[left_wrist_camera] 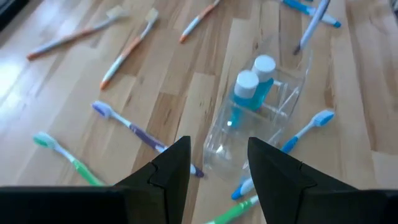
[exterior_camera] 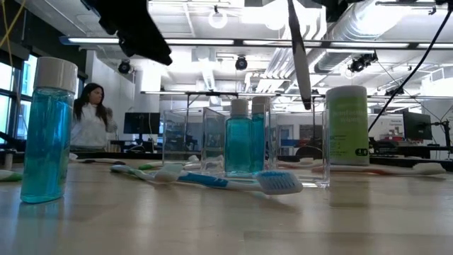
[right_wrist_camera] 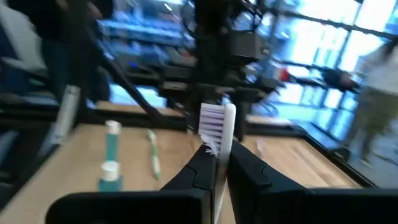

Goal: Pick & Place toothbrushing station
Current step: Put the purple toothbrush into the transparent organizer

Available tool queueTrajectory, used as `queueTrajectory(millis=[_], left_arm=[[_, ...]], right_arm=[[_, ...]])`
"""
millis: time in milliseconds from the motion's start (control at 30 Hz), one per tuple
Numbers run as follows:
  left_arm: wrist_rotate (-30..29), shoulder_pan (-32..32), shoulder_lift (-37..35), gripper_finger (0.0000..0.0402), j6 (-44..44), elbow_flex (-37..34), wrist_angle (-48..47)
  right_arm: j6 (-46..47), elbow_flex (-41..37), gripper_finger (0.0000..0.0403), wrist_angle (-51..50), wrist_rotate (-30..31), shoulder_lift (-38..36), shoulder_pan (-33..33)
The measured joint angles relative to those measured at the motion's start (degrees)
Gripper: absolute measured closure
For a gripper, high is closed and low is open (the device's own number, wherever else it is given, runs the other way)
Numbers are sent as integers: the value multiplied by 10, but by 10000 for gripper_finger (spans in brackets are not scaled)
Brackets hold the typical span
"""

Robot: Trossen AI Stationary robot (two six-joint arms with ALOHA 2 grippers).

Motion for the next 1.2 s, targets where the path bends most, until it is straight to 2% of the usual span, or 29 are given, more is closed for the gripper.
queueTrajectory(millis=[100, 233, 433, 500, 767, 900, 1033, 1200], left_arm=[[-1, 0, 0, 247, 1, 0, 15], [-2, -6, 0, 247, -2, 0, 22], [-1, -15, 22, 247, 3, 0, 77], [-1, -19, 38, 247, 4, 1, 91], [0, -20, 85, 247, 2, 0, 117], [0, -20, 81, 247, 2, 0, 133], [-1, -24, 80, 247, 5, 0, 134], [0, -24, 80, 247, 7, 0, 133]], right_arm=[[-7, -37, 389, 85, -42, 7, -10], [3, -73, 389, 142, -41, 31, -22], [64, -80, 389, 169, -36, 73, -34], [110, -80, 388, 156, -18, 74, -35], [171, -80, 374, 78, 25, 74, -41], [205, -80, 365, 43, 19, 74, -52], [242, -80, 340, 33, -3, 74, -64], [275, -80, 270, 29, -71, 69, -88]])
